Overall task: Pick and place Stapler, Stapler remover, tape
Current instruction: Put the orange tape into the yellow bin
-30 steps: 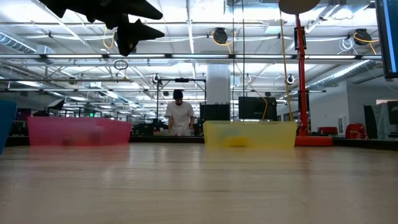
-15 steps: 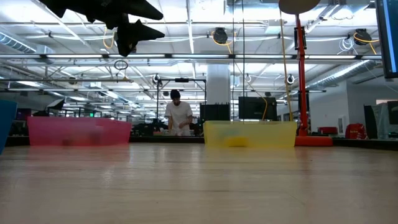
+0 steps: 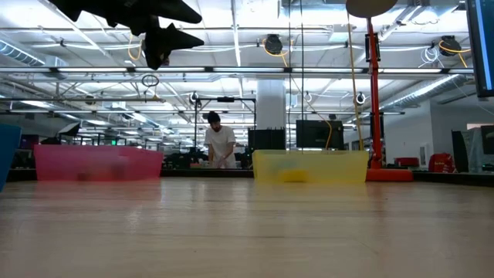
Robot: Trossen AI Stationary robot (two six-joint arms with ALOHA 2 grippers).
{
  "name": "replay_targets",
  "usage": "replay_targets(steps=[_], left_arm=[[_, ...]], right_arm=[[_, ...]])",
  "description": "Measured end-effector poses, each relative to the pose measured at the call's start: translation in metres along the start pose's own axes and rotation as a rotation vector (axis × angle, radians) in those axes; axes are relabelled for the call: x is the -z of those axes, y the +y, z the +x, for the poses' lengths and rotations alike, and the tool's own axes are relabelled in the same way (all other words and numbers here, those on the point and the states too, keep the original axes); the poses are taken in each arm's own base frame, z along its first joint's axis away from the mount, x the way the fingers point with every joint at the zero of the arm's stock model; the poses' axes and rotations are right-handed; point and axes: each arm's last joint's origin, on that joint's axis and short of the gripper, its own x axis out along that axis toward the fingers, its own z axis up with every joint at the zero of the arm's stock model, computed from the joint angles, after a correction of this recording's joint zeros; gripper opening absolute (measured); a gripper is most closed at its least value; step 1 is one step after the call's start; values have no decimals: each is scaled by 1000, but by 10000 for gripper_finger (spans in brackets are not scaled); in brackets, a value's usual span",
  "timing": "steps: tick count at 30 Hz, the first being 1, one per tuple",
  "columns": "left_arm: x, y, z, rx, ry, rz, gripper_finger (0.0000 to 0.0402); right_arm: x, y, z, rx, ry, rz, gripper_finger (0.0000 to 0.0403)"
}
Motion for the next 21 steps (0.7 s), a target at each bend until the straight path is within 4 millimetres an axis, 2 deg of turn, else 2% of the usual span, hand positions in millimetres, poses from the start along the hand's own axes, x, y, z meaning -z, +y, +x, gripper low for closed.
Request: replay_targets(steps=[6,12,21], left_arm=[[2,-4,0,15,7,6,186],[2,-4,0,16,8,6,186],[2,-4,0,15,9,6,186]], right_arm=[[-1,22,17,76,37,-71,170],[0,27,29,100,49,-66,169],[0,23,42,173,43,-69,171]])
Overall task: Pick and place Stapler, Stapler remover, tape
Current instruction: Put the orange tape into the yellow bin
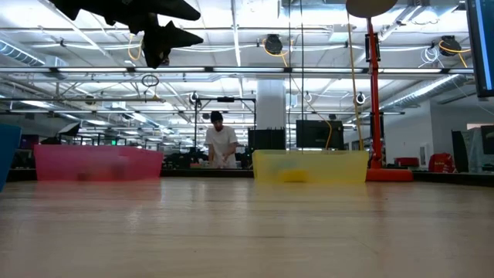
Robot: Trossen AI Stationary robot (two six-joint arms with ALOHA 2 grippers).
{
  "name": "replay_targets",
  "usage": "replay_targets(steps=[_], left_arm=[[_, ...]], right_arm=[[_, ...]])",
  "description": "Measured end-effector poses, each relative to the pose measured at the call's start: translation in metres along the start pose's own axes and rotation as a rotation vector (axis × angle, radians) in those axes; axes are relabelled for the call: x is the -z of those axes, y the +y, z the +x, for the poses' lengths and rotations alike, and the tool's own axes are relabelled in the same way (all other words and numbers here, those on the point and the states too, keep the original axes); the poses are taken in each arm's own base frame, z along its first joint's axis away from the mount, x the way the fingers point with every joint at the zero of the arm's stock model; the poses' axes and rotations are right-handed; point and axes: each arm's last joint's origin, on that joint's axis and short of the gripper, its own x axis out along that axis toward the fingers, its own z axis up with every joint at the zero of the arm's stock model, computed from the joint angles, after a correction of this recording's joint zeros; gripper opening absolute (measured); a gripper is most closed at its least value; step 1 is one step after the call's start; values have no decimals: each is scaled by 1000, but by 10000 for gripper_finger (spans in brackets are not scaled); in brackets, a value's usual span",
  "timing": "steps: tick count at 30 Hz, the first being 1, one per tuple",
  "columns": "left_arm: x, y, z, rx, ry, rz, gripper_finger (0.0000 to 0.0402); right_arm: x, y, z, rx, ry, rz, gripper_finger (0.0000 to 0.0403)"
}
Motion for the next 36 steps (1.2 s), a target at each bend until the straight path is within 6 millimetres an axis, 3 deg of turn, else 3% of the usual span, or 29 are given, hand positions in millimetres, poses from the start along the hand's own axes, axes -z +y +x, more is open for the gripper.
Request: replay_targets(steps=[13,29,32,36], left_arm=[[-1,1,0,-31,-13,3,186],[-1,1,0,-31,-15,-9,186],[-1,2,0,-43,-21,-26,186],[-1,2,0,-48,-26,-33,186]], right_arm=[[0,-7,45,168,57,25,171],[-9,-12,43,211,-78,-82,165],[-16,-16,42,259,-97,-63,140],[-27,-18,40,287,-90,-97,67]])
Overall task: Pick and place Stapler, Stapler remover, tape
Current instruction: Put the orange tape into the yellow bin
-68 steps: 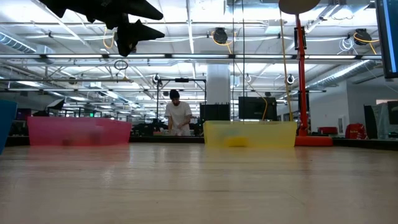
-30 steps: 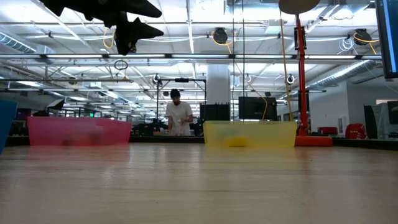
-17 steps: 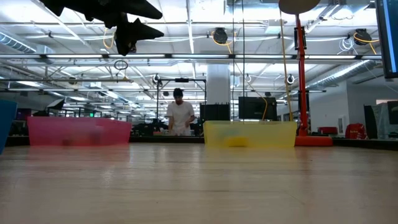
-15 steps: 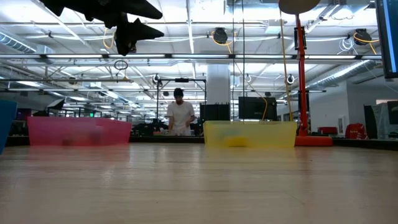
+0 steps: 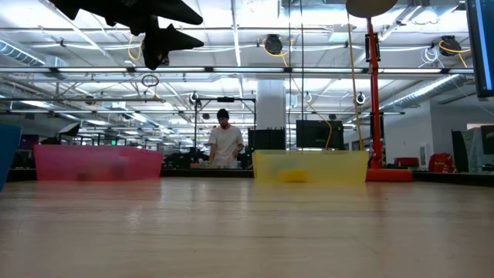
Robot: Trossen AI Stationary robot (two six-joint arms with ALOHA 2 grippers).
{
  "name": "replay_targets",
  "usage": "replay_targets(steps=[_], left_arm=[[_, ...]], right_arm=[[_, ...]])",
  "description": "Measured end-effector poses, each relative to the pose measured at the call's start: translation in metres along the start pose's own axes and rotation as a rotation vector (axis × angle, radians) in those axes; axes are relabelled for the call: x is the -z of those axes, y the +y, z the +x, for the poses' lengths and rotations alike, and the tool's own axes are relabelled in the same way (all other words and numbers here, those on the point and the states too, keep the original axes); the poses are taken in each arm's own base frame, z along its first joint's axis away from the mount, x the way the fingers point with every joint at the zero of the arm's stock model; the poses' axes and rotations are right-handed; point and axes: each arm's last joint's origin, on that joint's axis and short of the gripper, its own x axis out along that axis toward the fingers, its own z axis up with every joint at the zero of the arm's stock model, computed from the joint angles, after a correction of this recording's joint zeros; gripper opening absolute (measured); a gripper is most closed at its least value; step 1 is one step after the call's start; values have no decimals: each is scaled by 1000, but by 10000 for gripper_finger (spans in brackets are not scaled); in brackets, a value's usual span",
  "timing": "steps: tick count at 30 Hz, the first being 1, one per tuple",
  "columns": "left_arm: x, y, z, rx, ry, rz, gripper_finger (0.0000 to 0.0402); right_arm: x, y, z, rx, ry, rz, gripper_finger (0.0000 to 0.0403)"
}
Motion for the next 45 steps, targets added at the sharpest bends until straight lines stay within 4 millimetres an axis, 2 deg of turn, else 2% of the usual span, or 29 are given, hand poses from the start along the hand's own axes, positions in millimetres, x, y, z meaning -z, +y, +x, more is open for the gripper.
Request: replay_targets(steps=[2,8,13,18,22,27,32,36,40,45], left_arm=[[0,0,0,-8,-3,-2,186],[0,1,0,-23,-11,-20,186],[0,1,0,-24,-12,-24,186],[-1,2,0,-63,-38,-25,186],[-2,2,0,-75,-45,-27,186],[-2,2,0,-75,-45,-27,186],[-2,2,0,-75,-44,-17,186],[-2,3,0,-100,-56,9,186],[-3,5,0,-147,-79,4,186],[-4,6,0,-168,-91,3,186]], right_arm=[[-6,-1,0,5,8,-54,31],[-28,-10,-2,64,-46,-207,34],[-56,-31,-20,181,-237,-293,32],[-97,-59,-53,201,-411,-313,32],[-138,-87,-81,160,-592,-205,32],[-187,-130,-113,150,-851,73,32],[-229,-177,-129,227,-1038,345,32],[-256,-210,-122,282,-1061,468,32],[-276,-238,-99,316,-978,540,32],[-294,-261,-64,343,-852,579,32]])
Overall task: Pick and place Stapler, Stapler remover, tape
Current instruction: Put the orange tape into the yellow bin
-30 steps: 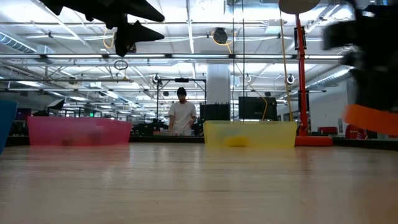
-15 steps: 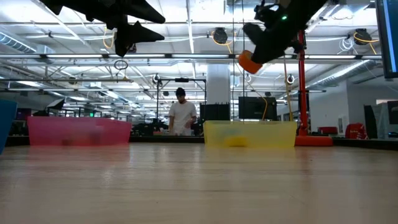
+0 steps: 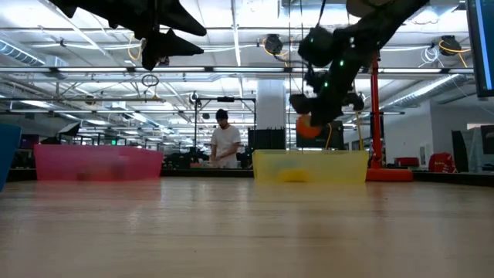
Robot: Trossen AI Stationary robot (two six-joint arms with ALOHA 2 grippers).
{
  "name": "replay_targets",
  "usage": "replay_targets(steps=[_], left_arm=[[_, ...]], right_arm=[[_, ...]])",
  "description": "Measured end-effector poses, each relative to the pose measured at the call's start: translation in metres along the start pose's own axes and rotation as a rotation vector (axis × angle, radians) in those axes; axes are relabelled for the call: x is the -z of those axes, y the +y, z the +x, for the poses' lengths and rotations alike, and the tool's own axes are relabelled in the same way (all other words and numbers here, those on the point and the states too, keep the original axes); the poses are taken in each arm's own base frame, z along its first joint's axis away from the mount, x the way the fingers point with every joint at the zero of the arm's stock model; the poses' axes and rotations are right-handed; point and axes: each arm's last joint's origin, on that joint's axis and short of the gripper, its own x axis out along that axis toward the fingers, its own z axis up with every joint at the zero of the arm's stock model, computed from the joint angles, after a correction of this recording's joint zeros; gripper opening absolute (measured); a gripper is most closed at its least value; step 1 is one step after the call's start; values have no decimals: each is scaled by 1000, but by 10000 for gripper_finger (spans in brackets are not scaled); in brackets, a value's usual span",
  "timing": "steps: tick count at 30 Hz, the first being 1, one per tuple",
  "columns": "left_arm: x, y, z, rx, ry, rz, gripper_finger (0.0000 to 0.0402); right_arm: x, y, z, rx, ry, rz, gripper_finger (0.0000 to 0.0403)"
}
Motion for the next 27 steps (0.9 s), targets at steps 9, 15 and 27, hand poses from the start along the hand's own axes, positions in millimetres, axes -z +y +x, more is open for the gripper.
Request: replay_targets(steps=[9,15,27], left_arm=[[-3,6,1,-31,-13,-9,186],[-5,10,2,-48,-20,-13,186],[-8,17,3,-77,-30,-21,186]], right_arm=[[24,-1,44,-17,177,16,54],[34,3,56,-49,235,-43,43],[32,-6,62,-44,253,-63,113]])
